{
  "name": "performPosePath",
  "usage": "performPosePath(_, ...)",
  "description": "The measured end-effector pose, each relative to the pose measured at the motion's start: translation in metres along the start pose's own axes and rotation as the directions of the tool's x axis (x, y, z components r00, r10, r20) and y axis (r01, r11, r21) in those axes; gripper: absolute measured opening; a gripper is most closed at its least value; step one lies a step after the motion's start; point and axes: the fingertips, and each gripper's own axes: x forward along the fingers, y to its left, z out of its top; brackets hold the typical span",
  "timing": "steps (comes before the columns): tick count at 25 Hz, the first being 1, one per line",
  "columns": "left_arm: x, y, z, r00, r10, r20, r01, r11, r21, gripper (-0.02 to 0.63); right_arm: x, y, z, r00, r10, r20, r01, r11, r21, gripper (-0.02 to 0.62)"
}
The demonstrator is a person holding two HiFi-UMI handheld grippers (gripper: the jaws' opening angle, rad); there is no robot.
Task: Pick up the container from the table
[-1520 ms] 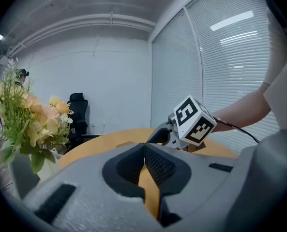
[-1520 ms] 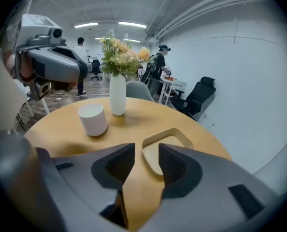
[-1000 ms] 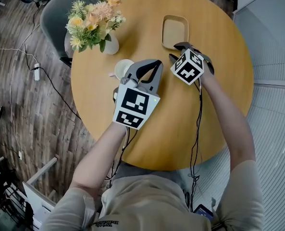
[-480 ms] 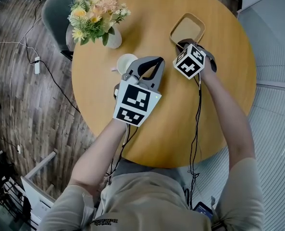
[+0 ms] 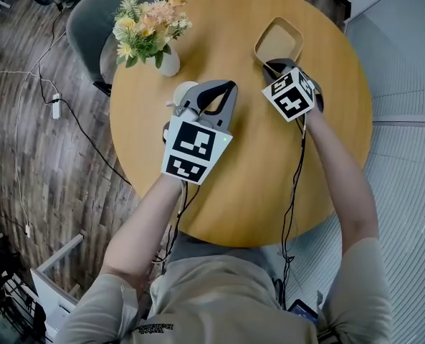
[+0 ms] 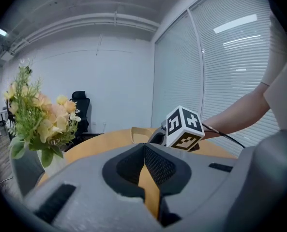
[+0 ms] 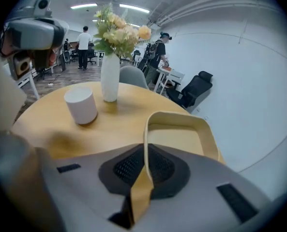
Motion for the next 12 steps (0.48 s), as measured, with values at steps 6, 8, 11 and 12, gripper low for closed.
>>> performPosePath(6, -0.031, -0.006, 0.035, 0.998, 0.018, 0.061, -0.02, 0.999, 0.031, 0.021, -0.065, -0.01, 0.031, 0.994, -0.061, 0.096, 0.055, 0.996, 0.068, 0.037)
performPosePath(8, -0.045, -0.012, 0.047, 0.997, 0.021, 0.078, -0.024, 0.999, 0.042, 0.021, -0.093, -0.008, 0.042, 0.987, -0.081, 0.138, 0.068, 0.993, 0.097, 0.037)
performPosePath(11, -0.064, -0.019, 0.066, 0.993, 0.023, 0.113, -0.031, 0.997, 0.066, 0.021, -0.137, -0.008, 0.063, 0.967, -0.124, 0.221, 0.101, 0.989, 0.113, 0.037)
performPosePath(12, -0.07, -0.021, 0.071, 0.992, 0.026, 0.126, -0.035, 0.997, 0.072, 0.021, -0.152, -0.008, 0.07, 0.959, -0.14, 0.248, 0.114, 0.987, 0.113, 0.037)
